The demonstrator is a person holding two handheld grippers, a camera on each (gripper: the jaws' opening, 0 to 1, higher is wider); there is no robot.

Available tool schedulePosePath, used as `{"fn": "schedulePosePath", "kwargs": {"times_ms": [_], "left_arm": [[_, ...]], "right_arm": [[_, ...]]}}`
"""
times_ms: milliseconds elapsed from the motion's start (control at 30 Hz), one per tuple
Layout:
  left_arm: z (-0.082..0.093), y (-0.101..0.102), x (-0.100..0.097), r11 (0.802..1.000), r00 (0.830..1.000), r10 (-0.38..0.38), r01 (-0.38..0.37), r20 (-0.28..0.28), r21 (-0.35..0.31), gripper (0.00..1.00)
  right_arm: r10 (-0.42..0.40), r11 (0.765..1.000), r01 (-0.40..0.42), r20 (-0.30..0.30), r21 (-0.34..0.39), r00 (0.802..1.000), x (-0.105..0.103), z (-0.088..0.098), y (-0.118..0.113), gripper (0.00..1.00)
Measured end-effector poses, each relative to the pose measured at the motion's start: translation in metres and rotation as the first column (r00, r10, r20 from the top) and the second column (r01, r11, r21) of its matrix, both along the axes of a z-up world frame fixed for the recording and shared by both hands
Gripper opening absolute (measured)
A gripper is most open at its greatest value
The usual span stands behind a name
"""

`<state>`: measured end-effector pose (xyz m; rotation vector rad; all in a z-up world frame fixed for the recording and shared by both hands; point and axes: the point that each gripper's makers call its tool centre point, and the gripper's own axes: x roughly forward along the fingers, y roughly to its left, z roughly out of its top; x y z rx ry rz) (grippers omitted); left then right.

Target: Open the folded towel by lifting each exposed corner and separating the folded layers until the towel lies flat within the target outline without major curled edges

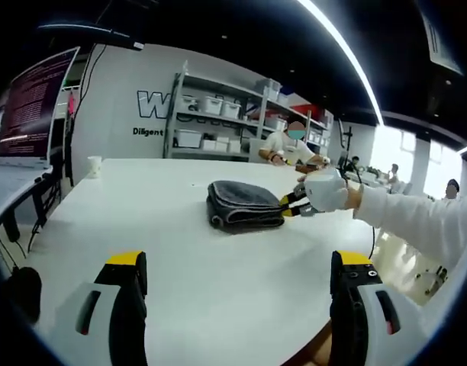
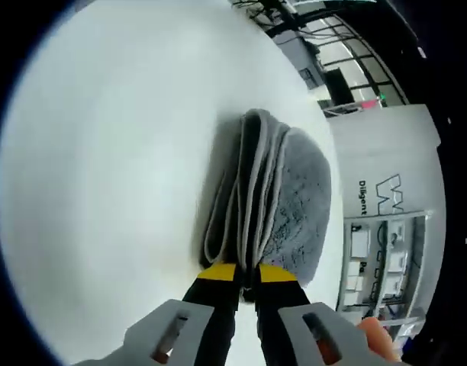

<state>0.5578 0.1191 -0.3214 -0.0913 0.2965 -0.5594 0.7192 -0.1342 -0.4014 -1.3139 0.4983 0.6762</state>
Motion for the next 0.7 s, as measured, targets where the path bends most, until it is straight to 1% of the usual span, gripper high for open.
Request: {"fn": "schedulePosePath", "kwargs": {"times_ms": [33,67,100,133,167,200,233,300,333,367,433,500,533,633,667,700], "left_arm": [[0.0,0.001,0.0,1.0,1.0,0.001,-0.001,0.0,-0.001,0.99],[0.0,0.001,0.0,1.0,1.0,0.002,-0.002,0.0,-0.002,0.99],[0.0,0.003,0.001,1.0,1.0,0.005,-0.005,0.001,-0.002,0.99],[0.0,0.004,0.001,1.0,1.0,0.007,-0.007,0.001,-0.004,0.99],[0.0,0.004,0.001,1.0,1.0,0.008,-0.008,0.001,-0.005,0.99],[0.0,0.004,0.0,1.0,1.0,0.008,-0.008,0.003,-0.007,0.99],[0.0,0.004,0.0,1.0,1.0,0.008,-0.008,0.003,-0.008,0.99],[-0.001,0.005,0.001,1.0,1.0,0.007,-0.007,0.0,-0.009,0.99],[-0.001,0.005,0.001,1.0,1.0,0.007,-0.007,0.0,-0.009,0.99],[-0.001,0.005,0.001,1.0,1.0,0.007,-0.007,0.0,-0.009,0.99],[-0.002,0.005,0.001,1.0,1.0,0.007,-0.007,-0.001,-0.01,0.99],[-0.002,0.005,0.002,1.0,1.0,0.007,-0.007,-0.002,-0.012,0.99],[-0.002,0.005,0.002,1.0,1.0,0.007,-0.007,-0.002,-0.012,0.99],[-0.003,0.004,0.001,1.0,1.0,0.004,-0.004,-0.003,-0.011,0.99],[-0.003,0.004,0.001,1.0,1.0,0.004,-0.004,-0.004,-0.011,0.99],[-0.003,0.004,0.001,1.0,1.0,0.004,-0.004,-0.004,-0.011,0.99]], "right_arm": [[-0.023,0.999,0.024,-0.025,0.031,0.999,-0.005,0.0,0.001,0.01],[-0.028,0.999,0.029,-0.033,0.041,0.999,-0.005,0.001,0.001,0.01],[-0.05,0.995,0.056,-0.075,0.084,0.996,-0.013,0.001,0.005,0.01],[-0.069,0.99,0.082,-0.108,0.115,0.992,-0.015,0.0,0.007,0.01],[-0.084,0.984,0.103,-0.134,0.144,0.987,-0.023,0.0,0.01,0.01],[-0.092,0.977,0.12,-0.161,0.176,0.983,-0.026,0.001,0.013,0.01],[-0.097,0.973,0.131,-0.177,0.189,0.979,-0.025,0.0,0.015,0.01],[-0.098,0.957,0.155,-0.229,0.246,0.968,-0.029,0.003,0.022,0.01],[-0.097,0.954,0.158,-0.237,0.253,0.967,-0.029,0.003,0.022,0.01],[-0.1,0.94,0.179,-0.267,0.29,0.958,-0.029,0.005,0.026,0.01],[-0.097,0.919,0.208,-0.32,0.336,0.943,-0.033,0.007,0.031,0.01],[-0.097,0.89,0.246,-0.369,0.383,0.925,-0.037,0.008,0.036,0.01],[-0.091,0.881,0.253,-0.382,0.4,0.92,-0.038,0.008,0.037,0.01],[-0.079,0.81,0.327,-0.463,0.486,0.883,-0.045,0.013,0.045,0.01],[-0.069,0.791,0.341,-0.479,0.508,0.875,-0.046,0.014,0.048,0.01],[-0.06,0.75,0.378,-0.513,0.543,0.856,-0.044,0.018,0.05,0.01]]}}
